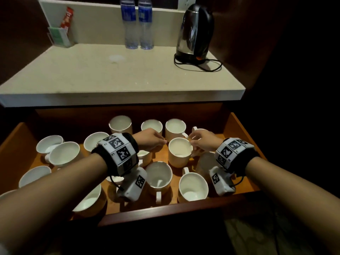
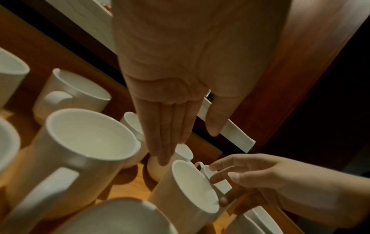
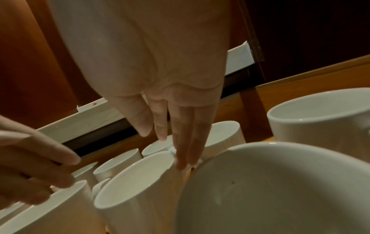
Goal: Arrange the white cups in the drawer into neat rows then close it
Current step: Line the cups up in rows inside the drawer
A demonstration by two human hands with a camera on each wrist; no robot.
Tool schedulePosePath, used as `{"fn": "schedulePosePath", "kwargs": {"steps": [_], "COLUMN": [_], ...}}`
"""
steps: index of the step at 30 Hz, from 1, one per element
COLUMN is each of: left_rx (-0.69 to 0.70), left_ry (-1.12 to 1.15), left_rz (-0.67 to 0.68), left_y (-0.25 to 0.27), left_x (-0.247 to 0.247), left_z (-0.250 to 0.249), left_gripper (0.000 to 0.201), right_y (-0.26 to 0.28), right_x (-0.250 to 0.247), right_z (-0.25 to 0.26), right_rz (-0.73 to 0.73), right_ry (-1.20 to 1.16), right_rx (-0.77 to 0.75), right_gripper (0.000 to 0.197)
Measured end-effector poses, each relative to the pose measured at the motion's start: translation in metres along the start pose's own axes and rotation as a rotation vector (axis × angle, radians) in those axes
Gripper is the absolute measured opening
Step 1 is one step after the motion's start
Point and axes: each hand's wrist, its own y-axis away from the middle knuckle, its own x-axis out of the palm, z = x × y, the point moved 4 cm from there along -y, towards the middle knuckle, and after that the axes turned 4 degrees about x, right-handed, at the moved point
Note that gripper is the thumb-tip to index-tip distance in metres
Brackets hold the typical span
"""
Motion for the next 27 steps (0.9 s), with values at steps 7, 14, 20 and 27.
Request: {"fn": "schedulePosePath", "kwargs": {"steps": [7, 14, 20, 27], "left_rx": [-0.171, -0.167, -0.145, -0.157], "left_ry": [0.126, 0.19, 0.163, 0.187], "left_rz": [-0.051, -0.043, -0.044, -0.011], "left_y": [-0.017, -0.035, -0.048, -0.053], "left_x": [0.022, 0.03, 0.014, 0.018], "left_z": [-0.001, -0.006, -0.005, -0.002], "left_gripper": [0.03, 0.013, 0.018, 0.035], "right_y": [-0.003, -0.011, -0.015, -0.014], "right_x": [0.003, 0.0, -0.01, -0.005], "right_z": [0.002, -0.004, -0.004, 0.0], "right_rz": [0.094, 0.085, 0.043, 0.017], "right_ry": [0.001, -0.034, -0.028, -0.113], "right_rx": [-0.058, -0.039, 0.004, -0.004], "right_gripper": [0.039, 0.031, 0.052, 0.053]}}
